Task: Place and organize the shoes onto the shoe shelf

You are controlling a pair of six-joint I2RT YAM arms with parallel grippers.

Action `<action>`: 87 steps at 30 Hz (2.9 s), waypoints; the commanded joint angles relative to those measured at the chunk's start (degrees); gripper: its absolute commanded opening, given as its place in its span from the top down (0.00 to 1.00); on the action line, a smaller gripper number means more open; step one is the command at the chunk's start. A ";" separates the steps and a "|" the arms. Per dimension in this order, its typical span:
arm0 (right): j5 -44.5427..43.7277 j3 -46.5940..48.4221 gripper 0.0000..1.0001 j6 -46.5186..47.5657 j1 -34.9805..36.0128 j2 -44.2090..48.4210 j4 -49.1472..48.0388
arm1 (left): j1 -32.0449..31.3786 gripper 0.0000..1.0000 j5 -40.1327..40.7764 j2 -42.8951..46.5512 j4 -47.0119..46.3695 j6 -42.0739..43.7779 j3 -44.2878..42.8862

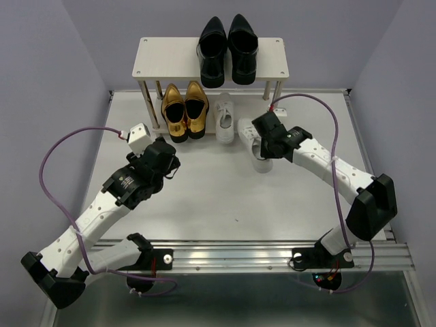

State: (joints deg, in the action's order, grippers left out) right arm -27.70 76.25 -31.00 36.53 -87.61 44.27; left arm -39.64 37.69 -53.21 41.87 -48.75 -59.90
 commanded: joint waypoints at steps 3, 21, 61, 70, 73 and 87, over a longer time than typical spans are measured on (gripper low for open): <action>-2.36 8.29 0.99 0.86 -3.22 -4.13 -3.58 | 0.53 0.26 2.12 0.91 0.76 0.68 -1.89; -5.43 20.16 0.99 -2.13 -5.94 -16.09 -11.92 | 0.88 0.26 2.47 1.44 2.25 0.33 -2.77; -4.82 22.28 0.99 -5.47 -7.00 -25.15 -23.79 | 1.23 0.26 2.56 2.23 3.22 -0.99 -1.36; -2.54 20.17 0.99 -2.14 -7.00 -24.45 -27.22 | 1.23 0.27 2.47 2.76 3.48 -1.17 -1.27; -0.69 20.08 0.99 -0.03 -7.00 -24.45 -28.45 | 1.32 0.27 2.65 2.94 3.48 -1.17 -1.19; 3.71 18.76 0.99 10.53 -7.00 -23.75 -32.32 | 1.32 0.27 2.47 2.67 3.05 -1.35 -1.01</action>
State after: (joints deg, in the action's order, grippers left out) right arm -27.16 95.74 -24.38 29.65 -114.65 22.70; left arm -38.50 38.04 -51.16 44.56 -49.65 -60.14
